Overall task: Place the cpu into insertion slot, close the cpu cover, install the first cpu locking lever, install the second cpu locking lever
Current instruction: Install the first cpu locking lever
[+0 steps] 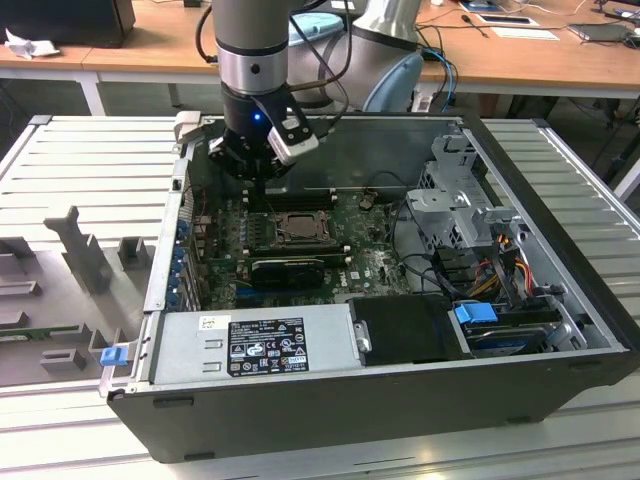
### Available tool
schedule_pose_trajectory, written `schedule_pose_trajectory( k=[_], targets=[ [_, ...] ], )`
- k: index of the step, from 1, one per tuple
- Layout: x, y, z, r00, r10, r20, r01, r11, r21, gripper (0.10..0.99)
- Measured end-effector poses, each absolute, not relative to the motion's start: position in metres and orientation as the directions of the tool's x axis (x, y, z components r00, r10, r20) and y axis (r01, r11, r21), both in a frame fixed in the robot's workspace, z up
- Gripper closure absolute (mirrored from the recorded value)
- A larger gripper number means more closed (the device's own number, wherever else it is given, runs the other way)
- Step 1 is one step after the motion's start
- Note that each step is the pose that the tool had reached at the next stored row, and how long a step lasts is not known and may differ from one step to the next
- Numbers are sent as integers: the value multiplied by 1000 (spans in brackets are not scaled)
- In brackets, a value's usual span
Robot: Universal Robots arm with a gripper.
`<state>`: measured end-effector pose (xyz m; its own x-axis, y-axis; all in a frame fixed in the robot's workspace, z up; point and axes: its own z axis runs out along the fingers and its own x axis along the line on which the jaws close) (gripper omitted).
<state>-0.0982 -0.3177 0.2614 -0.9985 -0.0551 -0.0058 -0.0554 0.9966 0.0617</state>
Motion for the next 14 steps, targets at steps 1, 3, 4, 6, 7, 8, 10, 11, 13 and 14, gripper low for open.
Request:
schedule_pose_trajectory(
  k=[1, 3, 4, 6, 7, 8, 10, 11, 13, 14],
  targets=[
    [-100, -317, 261, -998, -55, -6, -55, 997, 62, 980],
    [-104, -317, 261, -998, -55, -6, -56, 996, 63, 980],
    [-106, -317, 261, -998, -55, -6, -55, 996, 64, 980],
    [-109, -316, 261, -998, -55, -6, -55, 996, 64, 980],
    [-110, -314, 261, -998, -55, -6, -55, 996, 64, 980],
    [-110, -313, 260, -998, -55, -6, -55, 996, 64, 980],
    [-112, -310, 260, -998, -55, -6, -56, 996, 64, 980],
    [-113, -308, 259, -998, -55, -6, -55, 996, 64, 980],
    [-113, -305, 258, -998, -55, -6, -55, 996, 64, 980],
    [-113, -302, 257, -998, -55, -6, -55, 996, 64, 980]
  ],
)
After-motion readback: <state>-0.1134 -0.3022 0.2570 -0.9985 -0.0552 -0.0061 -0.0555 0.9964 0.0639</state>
